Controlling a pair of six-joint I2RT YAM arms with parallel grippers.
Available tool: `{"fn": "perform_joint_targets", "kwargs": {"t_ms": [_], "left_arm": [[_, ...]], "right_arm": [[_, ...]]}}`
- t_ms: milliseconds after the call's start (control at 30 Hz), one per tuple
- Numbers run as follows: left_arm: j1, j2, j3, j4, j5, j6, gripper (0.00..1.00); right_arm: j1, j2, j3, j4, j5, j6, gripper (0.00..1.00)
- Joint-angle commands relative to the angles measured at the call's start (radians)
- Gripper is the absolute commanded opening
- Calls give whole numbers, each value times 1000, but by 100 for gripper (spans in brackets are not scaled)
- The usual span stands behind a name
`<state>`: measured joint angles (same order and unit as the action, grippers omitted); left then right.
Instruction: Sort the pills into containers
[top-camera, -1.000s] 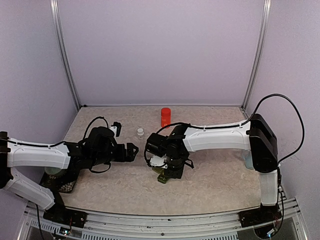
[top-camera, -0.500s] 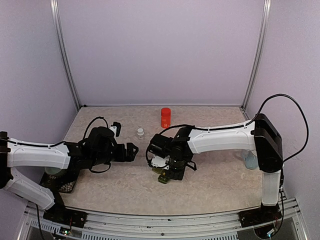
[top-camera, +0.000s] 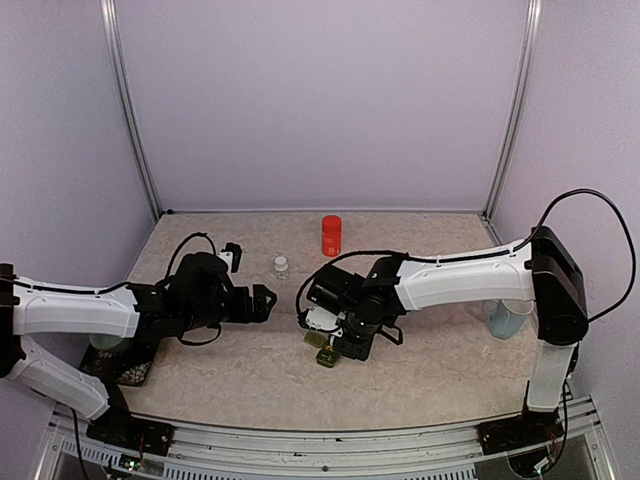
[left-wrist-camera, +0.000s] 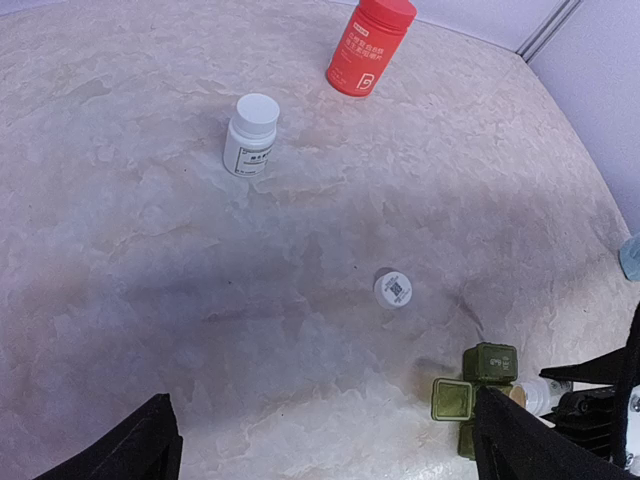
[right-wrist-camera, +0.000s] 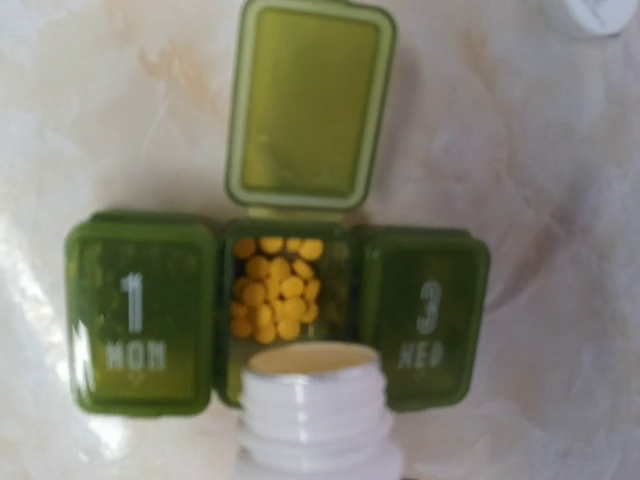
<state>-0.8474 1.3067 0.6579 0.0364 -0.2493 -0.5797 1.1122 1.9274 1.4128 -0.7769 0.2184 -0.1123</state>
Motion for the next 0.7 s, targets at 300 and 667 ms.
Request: {"fn": "perform_joint_targets", "kwargs": {"t_ms": [300,667], "left_arm": [[5,-14,40,-21,-18,-6,99],[6,-15,63,-36,-16,-2,99]], "right_arm": [[-16,-172,-205,281,-34,60,21],[-23,-343,-496,661,-42,92,21]]}}
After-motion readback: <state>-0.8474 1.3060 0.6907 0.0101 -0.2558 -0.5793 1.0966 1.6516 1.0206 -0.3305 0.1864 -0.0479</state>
